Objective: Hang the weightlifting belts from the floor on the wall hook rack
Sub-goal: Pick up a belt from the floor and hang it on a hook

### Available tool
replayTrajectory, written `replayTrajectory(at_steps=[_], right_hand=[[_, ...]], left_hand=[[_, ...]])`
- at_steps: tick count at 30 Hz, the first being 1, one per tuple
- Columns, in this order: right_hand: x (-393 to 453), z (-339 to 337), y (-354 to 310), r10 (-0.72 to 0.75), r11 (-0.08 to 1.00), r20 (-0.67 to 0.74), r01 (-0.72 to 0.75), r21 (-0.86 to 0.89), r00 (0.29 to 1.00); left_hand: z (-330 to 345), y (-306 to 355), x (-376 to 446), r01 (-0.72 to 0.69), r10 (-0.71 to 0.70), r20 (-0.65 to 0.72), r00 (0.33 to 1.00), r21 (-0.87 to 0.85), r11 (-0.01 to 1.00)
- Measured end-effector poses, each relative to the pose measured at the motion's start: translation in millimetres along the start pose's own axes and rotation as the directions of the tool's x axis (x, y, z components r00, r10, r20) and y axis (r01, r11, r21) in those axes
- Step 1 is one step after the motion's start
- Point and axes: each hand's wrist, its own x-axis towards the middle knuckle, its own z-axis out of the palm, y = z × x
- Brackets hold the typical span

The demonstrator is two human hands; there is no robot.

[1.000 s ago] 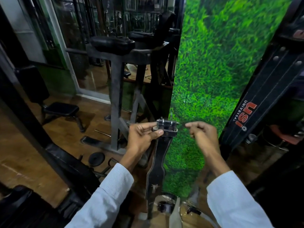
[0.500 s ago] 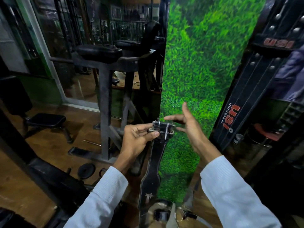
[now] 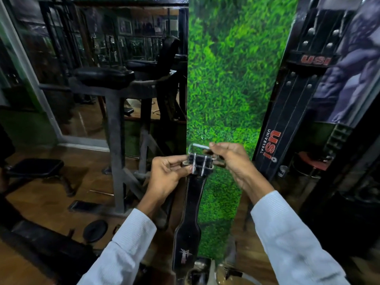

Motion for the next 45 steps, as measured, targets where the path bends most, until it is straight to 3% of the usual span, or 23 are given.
replayTrajectory(at_steps=[2, 6, 10, 11, 16, 19, 22, 26, 28, 31, 37, 45], right_hand=[[3.2, -4.4, -7.6, -0.138, 0.99, -0.07, 0.139, 0.018, 0.988], [10.8, -9.6, -17.8, -0.368, 0.914, -0.104, 0.338, -0.225, 0.924], [10.1, -12.1, -20.0, -0.392, 0.906, -0.182, 0.345, -0.246, 0.902], [10.8, -13.0, -19.6, -0.392, 0.909, -0.206, 0.343, -0.238, 0.896], [13.8, -19.7, -23.8, -0.372, 0.924, -0.294, 0.323, -0.203, 0.88], [9.9, -38.0, -35.9, -0.37, 0.928, -0.321, 0.329, -0.176, 0.872], [2.5, -57.8, -40.2, -0.364, 0.931, -0.221, 0.345, -0.12, 0.905], [-1.1, -77.7, -23.4, -0.155, 0.985, -0.168, 0.166, 0.048, 0.973], [0.1, -84.9, -22.5, -0.13, 0.988, -0.19, 0.143, 0.06, 0.973], [8.2, -91.5, -40.7, -0.19, 0.98, -0.28, 0.199, 0.007, 0.941], [52.3, -118.3, -104.9, -0.356, 0.934, -0.495, 0.326, -0.149, 0.793], [88.3, -162.3, -167.4, -0.368, 0.923, -0.597, 0.36, -0.139, 0.713]], left_hand=[[3.9, -4.4, 2.5, 0.018, -0.018, -0.003, 1.0, 0.012, 1.0], [9.3, -8.1, 12.1, 0.061, -0.06, -0.019, 0.998, 0.051, 0.997], [9.2, 7.0, 26.8, 0.099, -0.122, 0.257, 0.959, 0.101, 0.99], [12.7, 11.9, 28.3, 0.074, -0.092, 0.27, 0.958, 0.077, 0.994], [41.4, 25.2, 50.9, -0.115, 0.112, 0.034, 0.993, 0.099, 0.988], [62.4, 34.9, 70.5, -0.127, 0.124, 0.024, 0.992, 0.134, 0.983], [85.3, 57.0, 90.2, -0.181, 0.181, 0.008, 0.983, 0.12, 0.976], [116.9, 94.6, 132.7, -0.198, 0.2, -0.005, 0.98, 0.102, 0.975], [130.9, 115.8, 154.8, -0.211, 0.212, 0.0, 0.977, 0.077, 0.974], [150.7, 138.7, 189.8, -0.224, 0.224, -0.006, 0.974, 0.051, 0.973], [197.5, 190.1, 258.7, -0.197, 0.197, -0.013, 0.98, 0.044, 0.98], [250.8, 237.2, 334.7, -0.086, 0.092, -0.132, 0.987, 0.047, 0.995]])
